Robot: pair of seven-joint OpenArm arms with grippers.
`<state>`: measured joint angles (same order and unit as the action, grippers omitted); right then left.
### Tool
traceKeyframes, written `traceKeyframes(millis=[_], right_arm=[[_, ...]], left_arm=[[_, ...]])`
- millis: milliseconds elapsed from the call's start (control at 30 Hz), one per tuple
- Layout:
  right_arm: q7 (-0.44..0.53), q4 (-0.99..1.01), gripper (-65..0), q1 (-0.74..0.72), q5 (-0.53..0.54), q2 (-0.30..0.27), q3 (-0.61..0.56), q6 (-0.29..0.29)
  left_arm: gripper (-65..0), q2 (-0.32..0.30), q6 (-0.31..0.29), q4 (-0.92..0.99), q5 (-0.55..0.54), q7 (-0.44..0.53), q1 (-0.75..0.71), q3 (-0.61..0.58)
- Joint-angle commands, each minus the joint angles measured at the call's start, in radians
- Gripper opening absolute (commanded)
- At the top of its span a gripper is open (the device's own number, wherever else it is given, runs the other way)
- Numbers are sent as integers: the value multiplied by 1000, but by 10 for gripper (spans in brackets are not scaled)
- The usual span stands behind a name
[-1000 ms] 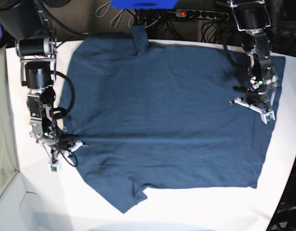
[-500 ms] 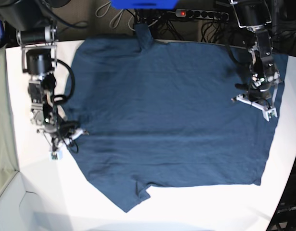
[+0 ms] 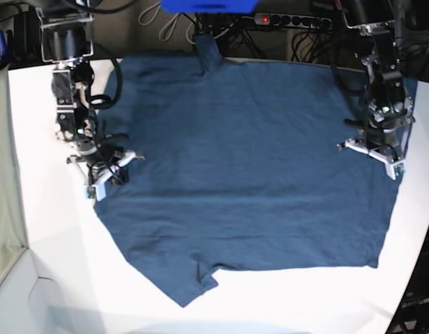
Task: Layout the t-shirt on the table in an organized manner, then fold the t-shirt properly
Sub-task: 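Drag both grippers along the shirt sides toward the collar, then grasp the shirt's shoulder corners with both grippers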
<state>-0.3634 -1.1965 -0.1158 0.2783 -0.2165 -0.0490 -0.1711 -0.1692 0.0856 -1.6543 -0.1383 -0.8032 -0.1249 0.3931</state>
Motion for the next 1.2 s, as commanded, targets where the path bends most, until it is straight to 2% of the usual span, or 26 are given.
traceKeyframes(millis=[0, 200, 467, 800, 867, 967, 1167], right_arm=[[-19, 22, -650, -35, -7, -11, 4, 0], [0, 175, -650, -127, -9, -44, 5, 0], [25, 350, -650, -279, -9, -76, 5, 0], [17, 375, -650, -391, -7, -100, 4, 0], [7, 353, -650, -397, -7, -106, 4, 0], [-64, 275, -650, -373, -4, -117, 5, 0], [-225, -16, -650, -218, -3, -114, 7, 0]], left_arm=[[-650, -10, 4, -17, 2, 9, -12, 5], [-650, -10, 6, -71, 2, 11, -94, 5], [-650, 9, 4, -63, 10, 17, -127, 5], [-650, 12, 4, -63, 10, 9, -147, 4], [-650, 10, 4, -63, 12, 12, -167, 4], [-650, 9, 4, -59, 12, 17, -181, 4], [-650, 1, 4, 69, 7, 20, -147, 5]])
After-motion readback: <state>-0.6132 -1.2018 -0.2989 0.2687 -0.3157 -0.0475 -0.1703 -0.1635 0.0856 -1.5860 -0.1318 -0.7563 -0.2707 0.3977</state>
